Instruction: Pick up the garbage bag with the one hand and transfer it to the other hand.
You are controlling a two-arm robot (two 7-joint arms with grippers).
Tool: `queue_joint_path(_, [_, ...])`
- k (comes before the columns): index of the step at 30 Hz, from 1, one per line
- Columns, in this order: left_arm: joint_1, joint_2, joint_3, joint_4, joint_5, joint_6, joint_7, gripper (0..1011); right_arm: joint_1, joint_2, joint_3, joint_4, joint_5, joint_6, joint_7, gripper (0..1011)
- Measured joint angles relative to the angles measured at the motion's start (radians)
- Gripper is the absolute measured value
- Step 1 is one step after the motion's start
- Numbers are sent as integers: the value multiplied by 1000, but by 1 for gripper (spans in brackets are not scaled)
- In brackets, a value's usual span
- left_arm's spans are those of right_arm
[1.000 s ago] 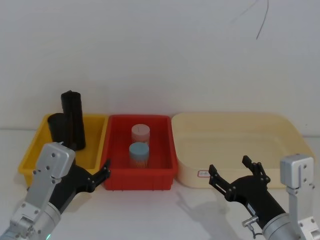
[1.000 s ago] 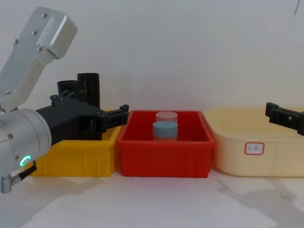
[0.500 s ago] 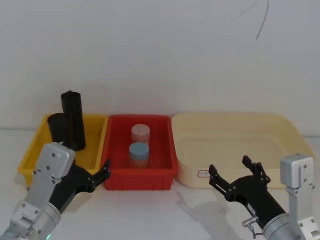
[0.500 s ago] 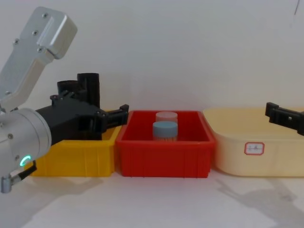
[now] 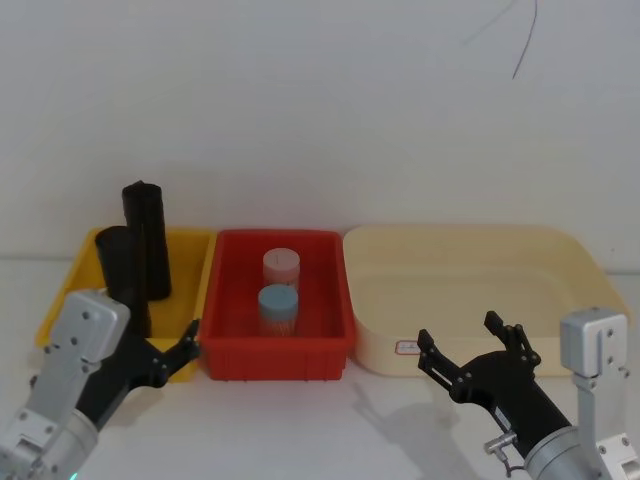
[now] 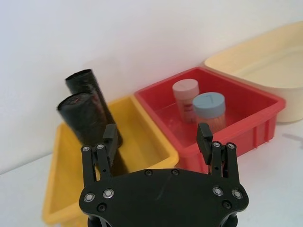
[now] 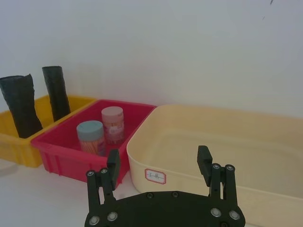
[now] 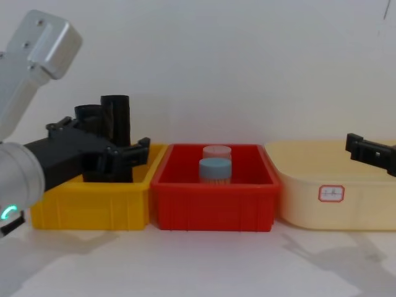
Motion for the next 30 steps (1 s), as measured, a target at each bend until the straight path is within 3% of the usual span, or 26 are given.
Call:
queue_joint_path(14, [15,16,-58,9,2,-6,27,1000,0,0,0,0,0,0,0,1002])
queue_joint_path(30, [-57,-23,-105,129,-20,-24,28,1000,0,0,0,0,0,0,0,1002])
